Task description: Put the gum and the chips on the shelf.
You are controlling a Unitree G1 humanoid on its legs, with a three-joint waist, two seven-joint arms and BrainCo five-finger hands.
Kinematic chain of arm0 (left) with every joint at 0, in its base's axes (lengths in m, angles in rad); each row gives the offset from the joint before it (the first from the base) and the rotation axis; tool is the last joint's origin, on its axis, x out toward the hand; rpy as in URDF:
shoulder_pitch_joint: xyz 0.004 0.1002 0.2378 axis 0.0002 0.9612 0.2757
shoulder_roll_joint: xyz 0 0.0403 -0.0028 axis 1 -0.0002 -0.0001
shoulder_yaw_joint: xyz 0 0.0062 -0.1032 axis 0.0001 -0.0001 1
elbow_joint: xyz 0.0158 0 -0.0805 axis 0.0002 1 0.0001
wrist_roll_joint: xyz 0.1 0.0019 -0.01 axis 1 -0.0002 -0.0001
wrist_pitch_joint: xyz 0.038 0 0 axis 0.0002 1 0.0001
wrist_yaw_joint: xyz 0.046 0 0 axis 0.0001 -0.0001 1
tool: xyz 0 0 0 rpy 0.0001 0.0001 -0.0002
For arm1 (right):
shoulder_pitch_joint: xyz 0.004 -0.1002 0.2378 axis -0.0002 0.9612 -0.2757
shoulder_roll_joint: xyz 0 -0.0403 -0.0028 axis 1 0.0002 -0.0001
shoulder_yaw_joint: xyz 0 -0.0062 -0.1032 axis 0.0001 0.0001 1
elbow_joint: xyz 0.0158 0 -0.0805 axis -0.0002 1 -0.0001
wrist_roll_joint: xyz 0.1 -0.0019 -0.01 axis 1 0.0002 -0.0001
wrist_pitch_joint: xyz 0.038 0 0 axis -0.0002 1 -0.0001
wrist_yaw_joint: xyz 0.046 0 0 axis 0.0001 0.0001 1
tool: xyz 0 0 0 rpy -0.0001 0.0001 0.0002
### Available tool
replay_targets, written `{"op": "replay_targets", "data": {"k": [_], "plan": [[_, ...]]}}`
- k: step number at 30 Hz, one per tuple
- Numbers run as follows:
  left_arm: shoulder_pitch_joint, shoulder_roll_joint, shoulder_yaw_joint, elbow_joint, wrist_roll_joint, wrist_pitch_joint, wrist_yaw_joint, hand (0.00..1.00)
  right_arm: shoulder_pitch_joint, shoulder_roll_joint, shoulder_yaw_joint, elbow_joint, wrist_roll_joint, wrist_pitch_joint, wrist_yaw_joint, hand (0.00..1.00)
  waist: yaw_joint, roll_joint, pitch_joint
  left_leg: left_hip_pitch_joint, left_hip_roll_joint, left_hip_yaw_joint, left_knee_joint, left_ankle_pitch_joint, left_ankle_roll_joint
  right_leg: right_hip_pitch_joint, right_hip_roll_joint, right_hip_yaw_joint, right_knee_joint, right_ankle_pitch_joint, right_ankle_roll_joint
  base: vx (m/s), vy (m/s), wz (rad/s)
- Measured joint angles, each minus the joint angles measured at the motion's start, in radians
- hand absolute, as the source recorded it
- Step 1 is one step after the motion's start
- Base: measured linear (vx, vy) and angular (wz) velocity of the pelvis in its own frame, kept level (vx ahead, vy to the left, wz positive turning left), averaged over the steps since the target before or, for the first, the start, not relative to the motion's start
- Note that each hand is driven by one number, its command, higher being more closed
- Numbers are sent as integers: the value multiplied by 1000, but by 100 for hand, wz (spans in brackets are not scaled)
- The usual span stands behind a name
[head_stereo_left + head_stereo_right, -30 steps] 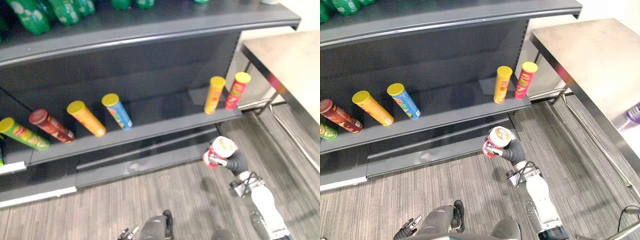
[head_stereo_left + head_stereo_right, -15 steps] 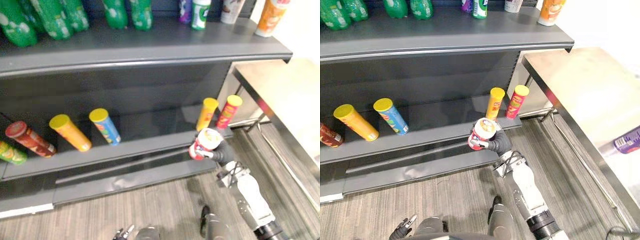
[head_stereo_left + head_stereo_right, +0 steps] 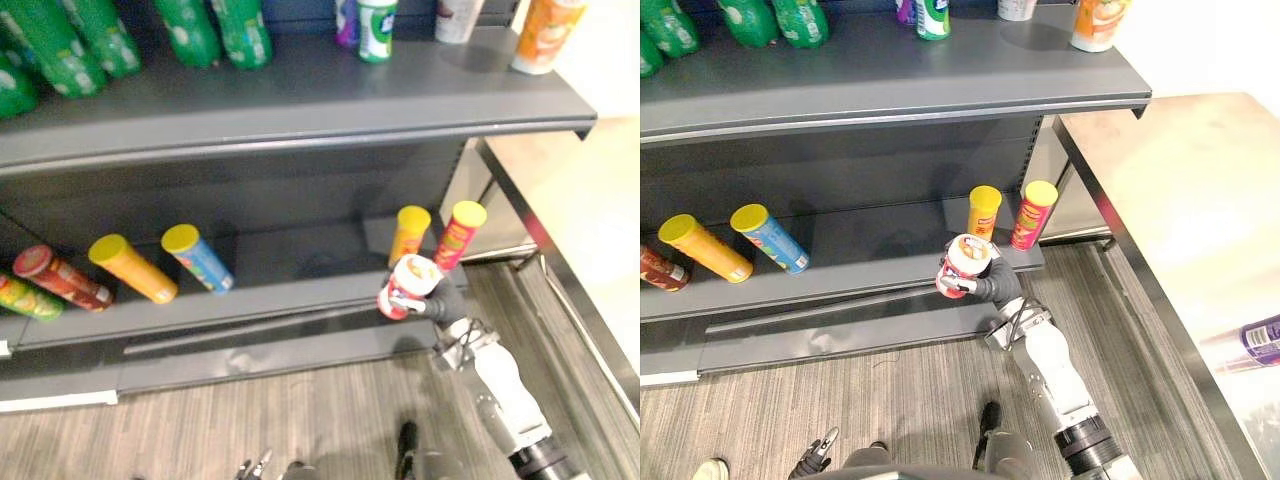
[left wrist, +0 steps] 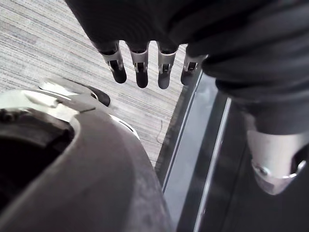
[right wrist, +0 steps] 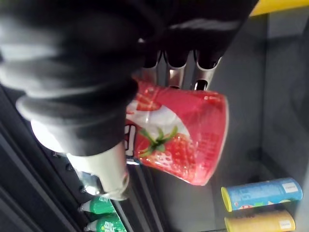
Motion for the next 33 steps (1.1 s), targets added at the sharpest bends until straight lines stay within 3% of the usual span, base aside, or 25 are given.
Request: {"op": "replay_targets", "data": {"k": [7, 14, 20, 26, 29, 30, 33], "plan": [[5, 7, 7, 30, 38, 3, 20, 0, 8, -1, 21, 0, -7, 56, 6, 100, 1, -18, -32, 5, -22, 58, -34, 7, 10, 55, 0, 28, -176, 112, 11, -71, 24, -14], [-5, 10, 6, 30, 64, 7, 29, 0, 20, -35, 32, -2, -7, 88, 52, 100, -1, -19, -48, 24, -26, 66, -52, 12, 11, 69, -1, 26, -176, 115, 14, -14, -5, -1], [-17, 13, 6, 31, 77, 20, 39, 0, -39, -41, 130, -25, -3, 139, 136, 100, 3, -21, -50, 36, -34, 75, -77, 28, 18, 69, -9, 23, -176, 119, 11, 21, 10, 1], [-24, 20, 7, 31, 99, 38, 43, 0, -91, -20, 172, -45, 78, 204, 119, 100, 7, -30, -60, 37, -37, 51, -77, 31, 16, 87, -23, -4, -176, 121, 14, 35, 21, 14], [-24, 22, 9, 34, 108, 38, 51, 0, -101, -5, 198, -45, 85, 204, 102, 100, 17, -37, -66, 37, -37, 51, -77, 31, 16, 87, -23, -5, -176, 121, 14, 8, 5, 2], [-45, 14, 32, 38, 108, 6, 178, 0, -101, 21, 277, 4, 83, 204, 84, 100, 15, -44, -81, 51, -40, 56, -108, 51, 22, 88, -24, -9, -177, 121, 15, 0, 0, 0], [-45, 14, 33, 38, 108, 6, 178, 0, -101, 21, 277, 4, 83, 204, 84, 100, 15, -44, -81, 51, -40, 56, -108, 51, 22, 88, -24, -9, -177, 121, 15, 0, 0, 0]]}}
